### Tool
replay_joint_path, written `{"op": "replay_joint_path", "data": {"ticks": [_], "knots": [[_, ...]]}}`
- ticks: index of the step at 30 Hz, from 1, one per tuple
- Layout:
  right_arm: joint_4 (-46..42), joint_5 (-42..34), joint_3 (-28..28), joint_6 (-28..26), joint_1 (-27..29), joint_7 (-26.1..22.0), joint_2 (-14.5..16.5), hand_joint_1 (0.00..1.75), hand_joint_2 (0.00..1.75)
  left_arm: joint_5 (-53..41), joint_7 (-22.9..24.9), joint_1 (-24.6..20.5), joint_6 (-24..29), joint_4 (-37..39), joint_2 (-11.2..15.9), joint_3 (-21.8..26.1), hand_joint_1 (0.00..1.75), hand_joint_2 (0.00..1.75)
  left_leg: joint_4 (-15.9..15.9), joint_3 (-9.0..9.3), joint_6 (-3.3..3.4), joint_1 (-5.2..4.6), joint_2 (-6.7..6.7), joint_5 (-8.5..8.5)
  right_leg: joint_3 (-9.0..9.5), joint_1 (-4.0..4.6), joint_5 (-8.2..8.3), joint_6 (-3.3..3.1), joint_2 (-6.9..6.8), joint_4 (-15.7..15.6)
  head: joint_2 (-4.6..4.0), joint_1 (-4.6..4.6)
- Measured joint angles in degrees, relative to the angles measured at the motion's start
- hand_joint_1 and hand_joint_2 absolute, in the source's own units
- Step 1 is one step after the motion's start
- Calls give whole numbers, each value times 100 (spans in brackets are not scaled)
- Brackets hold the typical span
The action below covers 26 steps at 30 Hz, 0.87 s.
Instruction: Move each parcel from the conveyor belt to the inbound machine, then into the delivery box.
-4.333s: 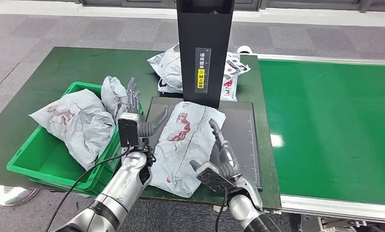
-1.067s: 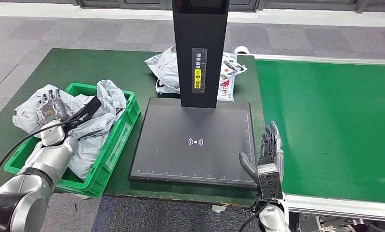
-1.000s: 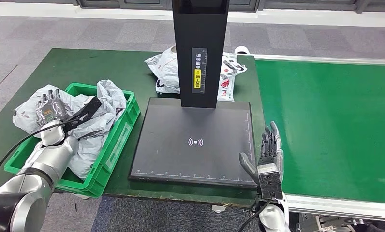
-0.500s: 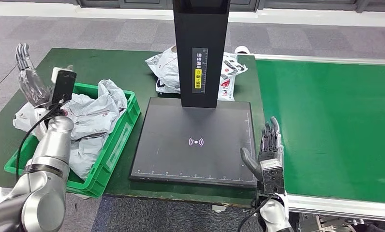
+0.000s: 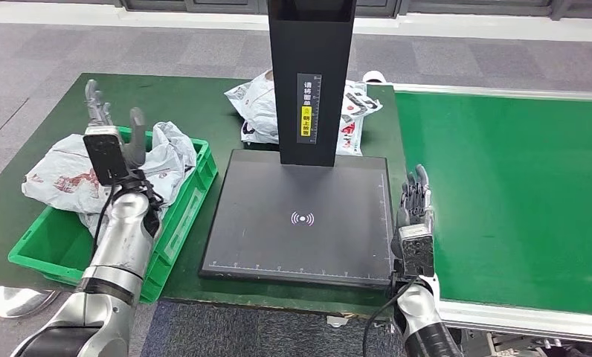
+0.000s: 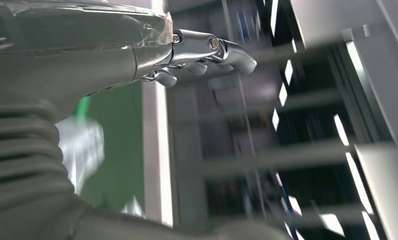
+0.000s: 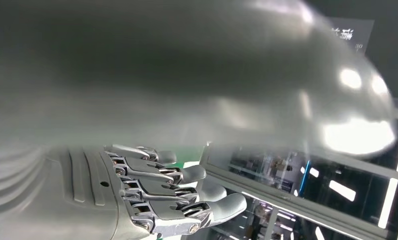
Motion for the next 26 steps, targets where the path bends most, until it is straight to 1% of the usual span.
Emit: {"op": "replay_joint_path", "data": {"ticks": [4, 8, 10, 12, 15, 17, 18, 20, 22, 24, 26], "knots": [[97, 13, 38, -19, -96, -26, 0, 0, 0, 187, -63, 113, -132, -159, -87, -428, 0, 175, 0, -1, 1, 0, 3, -1, -1, -3, 0, 0, 1, 0, 0, 2], [146, 20, 55, -42, -118, -42, 0, 0, 0, 287, -79, 129, -165, -219, -94, -609, 0, 175, 0, 0, 1, 0, 4, -1, -2, -1, 0, 0, 3, 0, 0, 1], [171, 77, 62, -118, -136, -67, 0, 0, 87, 390, -85, 141, -274, -232, -99, -673, 0, 175, 0, -1, 1, 0, 2, -1, -2, 1, 0, 0, 0, 0, 0, 1], [210, 238, 97, -360, -192, -104, 1, 0, 175, 514, -195, 162, -470, -191, -157, -774, 0, 175, 0, -1, 0, 0, 0, 0, -3, 1, 0, 0, -2, 0, 0, 1], [249, 735, 221, -1037, -366, -158, 14, 0, 175, 522, -558, 189, -542, 139, -428, -1122, 0, 175, 1, -3, 2, 0, -8, 0, -1, -6, 0, 1, -9, 0, 0, 1], [250, 1217, 263, -1327, -478, -174, 62, 0, 175, 471, -640, 219, -314, 434, -672, -1443, 0, 175, 3, -3, 5, 0, -11, -1, 0, -9, 0, 2, -10, -2, 0, 1], [250, 1397, 263, -1373, -508, -173, 96, 0, 175, 465, -641, 233, -165, 574, -793, -1594, 0, 175, 4, -4, 7, 0, -11, -3, 1, -10, 0, 2, -10, -4, 0, 1], [252, 1583, 255, -1385, -524, -169, 168, 0, 87, 477, -644, 268, 99, 852, -1034, -1895, 0, 175, 5, -6, 11, -1, -11, -5, 2, -11, -1, 5, -10, -7, 0, 1], [264, 1577, 246, -1387, -522, -168, 219, 0, 87, 494, -645, 307, 236, 1060, -1212, -2146, 0, 175, 5, -8, 13, -3, -12, -6, 1, -12, -2, 7, -10, -7, 0, 2], [295, 1493, 246, -1426, -517, -168, 244, 0, 175, 531, -645, 322, 323, 1226, -1336, -2328, 0, 175, 5, -8, 13, -6, -12, -7, 0, -12, -2, 7, -10, -7, 0, 1], [323, 1418, 246, -1447, -501, -168, 247, 0, 175, 598, -645, 329, 369, 1356, -1411, -2447, 0, 175, 4, -8, 13, -6, -12, -7, 0, -11, -3, 8, -10, -8, 0, 0]]}}
